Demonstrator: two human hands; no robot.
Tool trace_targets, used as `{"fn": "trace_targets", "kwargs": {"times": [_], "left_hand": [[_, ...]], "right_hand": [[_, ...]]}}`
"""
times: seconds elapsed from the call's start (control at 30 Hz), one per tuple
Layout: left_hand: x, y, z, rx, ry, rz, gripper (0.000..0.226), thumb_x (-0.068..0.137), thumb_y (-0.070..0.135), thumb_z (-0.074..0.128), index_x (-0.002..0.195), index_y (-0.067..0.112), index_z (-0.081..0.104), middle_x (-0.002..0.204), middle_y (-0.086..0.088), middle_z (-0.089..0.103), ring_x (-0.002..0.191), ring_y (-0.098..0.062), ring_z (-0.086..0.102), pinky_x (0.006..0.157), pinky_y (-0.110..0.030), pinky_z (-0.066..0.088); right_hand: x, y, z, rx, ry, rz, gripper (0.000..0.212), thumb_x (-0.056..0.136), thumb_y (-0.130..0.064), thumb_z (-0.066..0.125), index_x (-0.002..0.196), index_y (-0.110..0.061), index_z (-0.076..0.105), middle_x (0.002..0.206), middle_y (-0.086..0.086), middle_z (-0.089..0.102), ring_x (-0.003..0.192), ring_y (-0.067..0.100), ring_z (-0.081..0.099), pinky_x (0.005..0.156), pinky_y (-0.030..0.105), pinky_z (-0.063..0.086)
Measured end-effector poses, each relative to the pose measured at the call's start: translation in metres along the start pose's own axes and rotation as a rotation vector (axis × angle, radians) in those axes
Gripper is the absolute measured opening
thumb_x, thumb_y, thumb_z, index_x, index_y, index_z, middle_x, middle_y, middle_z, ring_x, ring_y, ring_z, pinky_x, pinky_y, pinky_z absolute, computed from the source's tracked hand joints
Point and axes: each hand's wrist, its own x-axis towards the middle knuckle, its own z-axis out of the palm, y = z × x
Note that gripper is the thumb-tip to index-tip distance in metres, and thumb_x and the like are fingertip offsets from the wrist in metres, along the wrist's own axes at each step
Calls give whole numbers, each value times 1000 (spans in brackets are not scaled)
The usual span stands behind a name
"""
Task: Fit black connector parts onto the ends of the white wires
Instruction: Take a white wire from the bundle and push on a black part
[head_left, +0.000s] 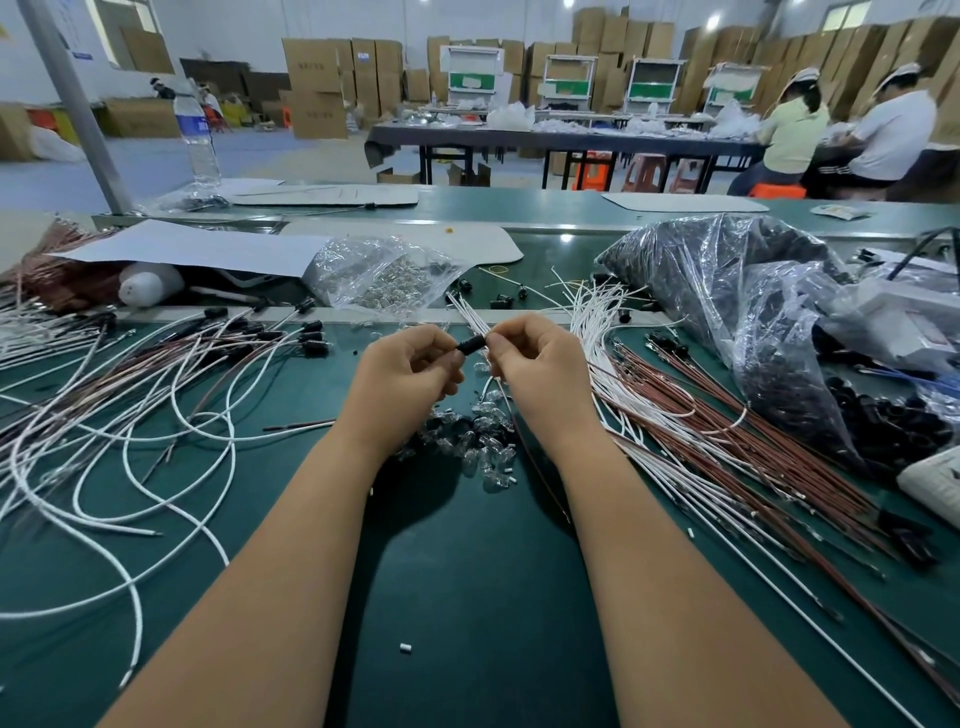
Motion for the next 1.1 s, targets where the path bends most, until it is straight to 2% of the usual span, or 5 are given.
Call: {"fn": "trace_targets", "kwargs": {"times": [0.43, 0.67, 0.83, 1.0, 1.1], "left_hand": [[1, 1, -3, -40, 41, -17, 14, 90, 6, 64, 78, 13, 66, 66, -8, 67, 56, -15, 59, 59, -29, 53], [0, 4, -2, -45, 64, -23, 7, 89, 8, 66, 81, 9, 65, 66, -12, 67, 51, -10, 59, 56, -22, 51], [0, 6, -2, -52, 71, -35, 4, 90, 9, 65, 86, 9, 63, 67, -10, 68, 52, -8, 60, 54, -19, 50], [2, 8, -4, -25, 60, -8, 13, 88, 8, 67, 81, 19, 65, 67, 1, 62, 57, -4, 53, 57, -18, 47], [4, 10, -7, -89, 18, -52, 19, 86, 0, 66, 82, 19, 67, 68, -7, 59, 63, -14, 49, 59, -21, 39]], "right_hand": [[-2, 1, 3, -201, 45, -104, 12, 86, -4, 60, 84, -14, 67, 69, -7, 62, 66, 10, 59, 63, 24, 50], [-4, 1, 4, -220, 44, -141, 8, 81, -6, 62, 80, -13, 66, 65, -4, 64, 63, 14, 60, 60, 26, 50], [-5, 2, 7, -231, 45, -181, 8, 81, -13, 69, 76, -13, 64, 60, -12, 59, 55, 3, 53, 55, 14, 43], [-4, 1, 7, -188, 60, -204, 14, 82, -17, 73, 73, -12, 64, 61, -8, 61, 58, 8, 57, 57, 26, 48], [-4, 1, 5, -169, 61, -195, 14, 83, -16, 72, 74, -11, 63, 63, -5, 61, 58, 10, 54, 56, 27, 46]]}}
